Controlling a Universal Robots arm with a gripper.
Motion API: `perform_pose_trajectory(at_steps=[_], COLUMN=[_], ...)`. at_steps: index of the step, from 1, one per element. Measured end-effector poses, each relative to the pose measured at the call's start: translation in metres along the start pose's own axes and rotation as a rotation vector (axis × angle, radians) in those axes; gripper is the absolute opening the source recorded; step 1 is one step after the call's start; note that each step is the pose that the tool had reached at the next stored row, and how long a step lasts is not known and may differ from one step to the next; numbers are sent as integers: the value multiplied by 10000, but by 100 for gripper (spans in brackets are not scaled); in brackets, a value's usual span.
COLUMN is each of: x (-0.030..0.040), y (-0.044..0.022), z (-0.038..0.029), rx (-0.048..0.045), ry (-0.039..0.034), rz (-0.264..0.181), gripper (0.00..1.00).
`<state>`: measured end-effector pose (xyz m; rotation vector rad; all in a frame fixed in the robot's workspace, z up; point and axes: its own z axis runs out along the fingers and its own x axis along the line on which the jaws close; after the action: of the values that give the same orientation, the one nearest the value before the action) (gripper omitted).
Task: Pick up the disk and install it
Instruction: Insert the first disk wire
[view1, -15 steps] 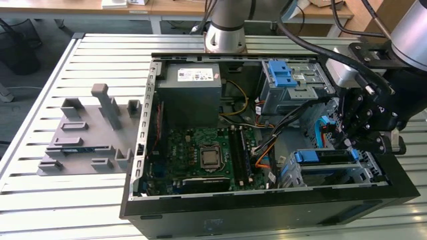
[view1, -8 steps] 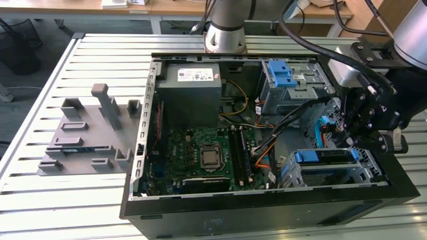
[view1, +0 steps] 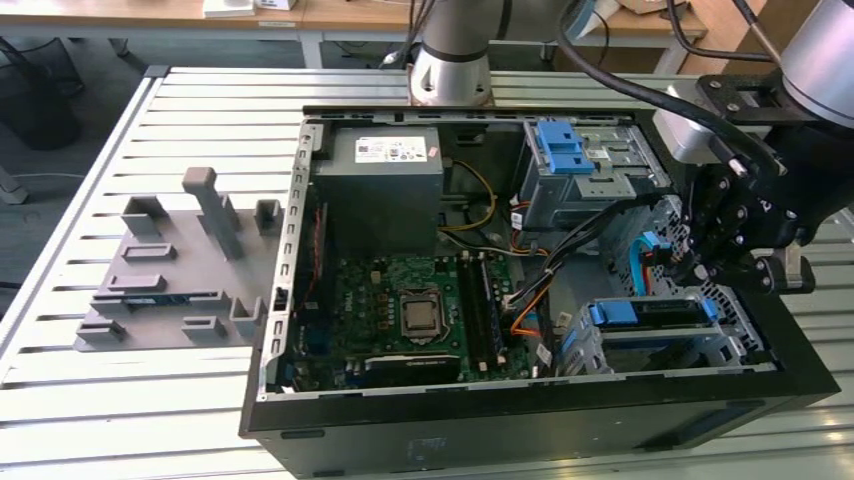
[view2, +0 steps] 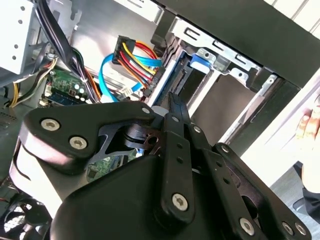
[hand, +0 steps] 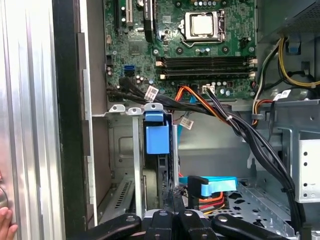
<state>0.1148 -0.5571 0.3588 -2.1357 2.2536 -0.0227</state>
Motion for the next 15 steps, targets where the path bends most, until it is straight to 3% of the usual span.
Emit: perform_pose_trajectory(at_steps=[10,15], x=[-118,-125], y=[6,7], z=[-6,-6], rx=[192,198], ry=[-10,-7], rz=[40,101], gripper=[11,11])
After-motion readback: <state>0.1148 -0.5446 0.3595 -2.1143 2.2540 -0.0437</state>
